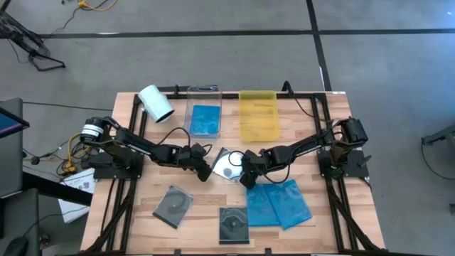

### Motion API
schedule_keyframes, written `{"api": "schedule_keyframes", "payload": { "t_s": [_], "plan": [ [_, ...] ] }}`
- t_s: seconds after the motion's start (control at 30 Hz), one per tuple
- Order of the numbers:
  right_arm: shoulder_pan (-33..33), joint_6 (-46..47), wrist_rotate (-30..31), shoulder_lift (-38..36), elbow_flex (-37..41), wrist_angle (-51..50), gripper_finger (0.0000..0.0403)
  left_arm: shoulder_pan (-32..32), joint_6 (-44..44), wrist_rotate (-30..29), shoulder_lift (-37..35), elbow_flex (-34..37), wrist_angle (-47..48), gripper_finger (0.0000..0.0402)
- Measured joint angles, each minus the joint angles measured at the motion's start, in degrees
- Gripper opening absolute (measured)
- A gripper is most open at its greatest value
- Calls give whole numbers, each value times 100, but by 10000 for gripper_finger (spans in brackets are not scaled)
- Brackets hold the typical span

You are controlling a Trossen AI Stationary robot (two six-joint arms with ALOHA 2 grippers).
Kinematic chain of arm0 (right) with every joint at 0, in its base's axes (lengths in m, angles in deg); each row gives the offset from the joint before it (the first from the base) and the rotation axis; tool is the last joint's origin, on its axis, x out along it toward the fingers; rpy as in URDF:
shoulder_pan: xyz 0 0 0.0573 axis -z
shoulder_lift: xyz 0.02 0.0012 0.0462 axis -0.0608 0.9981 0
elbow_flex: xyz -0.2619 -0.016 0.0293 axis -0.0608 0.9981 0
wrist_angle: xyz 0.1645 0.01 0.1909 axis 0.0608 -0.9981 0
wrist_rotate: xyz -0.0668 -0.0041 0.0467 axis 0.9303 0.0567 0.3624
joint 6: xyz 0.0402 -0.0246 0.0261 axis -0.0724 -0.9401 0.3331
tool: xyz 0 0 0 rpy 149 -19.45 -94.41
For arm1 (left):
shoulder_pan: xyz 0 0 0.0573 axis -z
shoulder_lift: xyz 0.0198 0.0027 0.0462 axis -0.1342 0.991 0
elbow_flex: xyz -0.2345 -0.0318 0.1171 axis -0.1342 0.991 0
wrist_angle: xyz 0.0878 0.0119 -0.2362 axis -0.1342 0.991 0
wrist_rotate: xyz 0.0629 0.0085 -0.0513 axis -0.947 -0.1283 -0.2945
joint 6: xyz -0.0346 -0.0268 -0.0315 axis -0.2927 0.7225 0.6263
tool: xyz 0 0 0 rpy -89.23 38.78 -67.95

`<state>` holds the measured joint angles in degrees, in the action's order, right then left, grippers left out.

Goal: Pick & place jewel cases by type
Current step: Put the top right black CD case into the yellow bin

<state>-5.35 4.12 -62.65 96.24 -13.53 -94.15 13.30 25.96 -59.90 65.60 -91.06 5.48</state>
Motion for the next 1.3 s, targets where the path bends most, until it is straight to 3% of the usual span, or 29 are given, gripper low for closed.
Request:
{"api": "schedule_keyframes", "payload": {
  "t_s": [0.77,1.3],
  "plan": [
    [114,-893,-61,1,0,229,107,24,-325,317,7,2,-77,137],
    [162,-803,-208,1,0,221,107,147,-351,153,13,7,-73,137]
  ]
}}
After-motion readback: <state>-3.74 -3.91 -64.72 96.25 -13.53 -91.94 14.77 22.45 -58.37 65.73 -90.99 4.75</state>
